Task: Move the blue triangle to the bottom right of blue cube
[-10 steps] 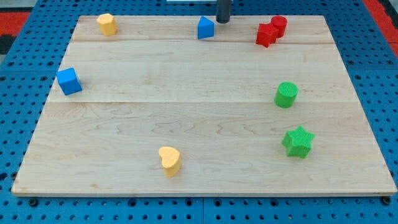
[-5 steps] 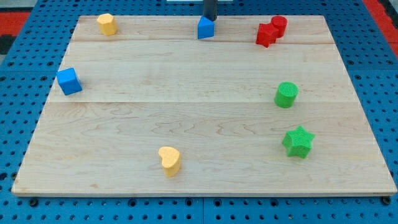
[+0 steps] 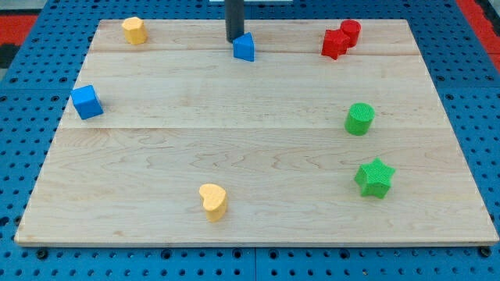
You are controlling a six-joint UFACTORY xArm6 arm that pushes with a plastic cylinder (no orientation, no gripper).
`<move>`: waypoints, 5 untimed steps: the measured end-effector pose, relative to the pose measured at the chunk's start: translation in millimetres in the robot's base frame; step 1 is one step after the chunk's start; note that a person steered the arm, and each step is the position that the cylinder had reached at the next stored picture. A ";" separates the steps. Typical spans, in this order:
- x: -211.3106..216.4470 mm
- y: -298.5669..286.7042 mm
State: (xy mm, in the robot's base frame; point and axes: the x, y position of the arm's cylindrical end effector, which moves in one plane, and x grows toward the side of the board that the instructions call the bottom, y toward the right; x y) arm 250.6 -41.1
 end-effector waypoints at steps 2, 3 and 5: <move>-12.5 -11.4; -16.0 29.5; 38.4 41.9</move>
State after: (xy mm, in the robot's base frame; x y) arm 289.0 0.8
